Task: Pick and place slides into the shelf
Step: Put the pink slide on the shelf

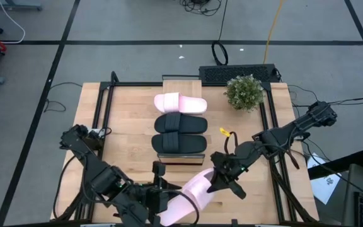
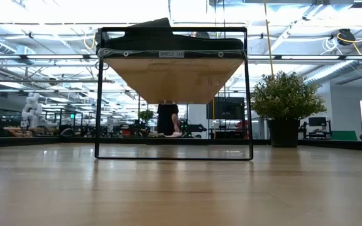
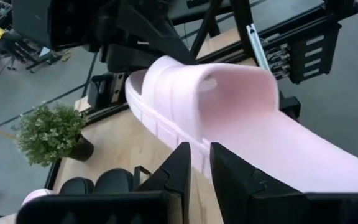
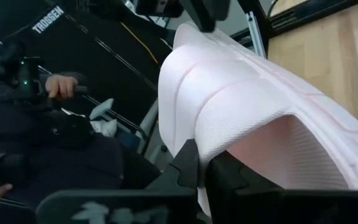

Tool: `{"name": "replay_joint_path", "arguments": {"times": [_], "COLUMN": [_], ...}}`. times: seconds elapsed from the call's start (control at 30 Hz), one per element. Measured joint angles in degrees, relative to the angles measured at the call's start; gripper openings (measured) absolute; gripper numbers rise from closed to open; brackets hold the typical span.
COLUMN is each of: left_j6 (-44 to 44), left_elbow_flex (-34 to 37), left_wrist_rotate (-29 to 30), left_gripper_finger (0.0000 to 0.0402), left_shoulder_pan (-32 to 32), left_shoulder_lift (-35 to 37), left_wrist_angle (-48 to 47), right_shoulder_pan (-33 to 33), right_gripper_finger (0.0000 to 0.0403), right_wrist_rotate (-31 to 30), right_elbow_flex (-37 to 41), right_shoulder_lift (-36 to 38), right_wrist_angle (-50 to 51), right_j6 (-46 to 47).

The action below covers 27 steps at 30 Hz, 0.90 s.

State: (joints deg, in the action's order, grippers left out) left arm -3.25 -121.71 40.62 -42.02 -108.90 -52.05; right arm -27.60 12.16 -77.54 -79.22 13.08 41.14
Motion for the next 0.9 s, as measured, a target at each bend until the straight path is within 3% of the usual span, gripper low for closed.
{"name": "replay_joint_path", "arguments": {"times": [0.33,0.6,0.9], "left_j6": [-4.7,-9.4,3.8], "left_elbow_flex": [0.0,0.0,0.0], "left_wrist_rotate": [-0.1,-2.6,-4.7], "left_gripper_finger": [0.0066,0.0128,0.0163], "left_shoulder_pan": [2.2,3.7,3.5], "left_shoulder_lift": [0.2,3.2,3.1], "left_wrist_angle": [0.1,0.2,2.9], "right_shoulder_pan": [0.6,0.6,1.1], "right_gripper_finger": [0.0,0.0,0.0], "right_wrist_rotate": [0.0,-0.1,1.6], "right_elbow_flex": [0.0,0.0,0.0], "right_shoulder_lift": [0.0,0.0,0.0], "right_wrist_angle": [0.1,0.1,0.0], "right_j6": [0.0,-0.1,3.5]}}
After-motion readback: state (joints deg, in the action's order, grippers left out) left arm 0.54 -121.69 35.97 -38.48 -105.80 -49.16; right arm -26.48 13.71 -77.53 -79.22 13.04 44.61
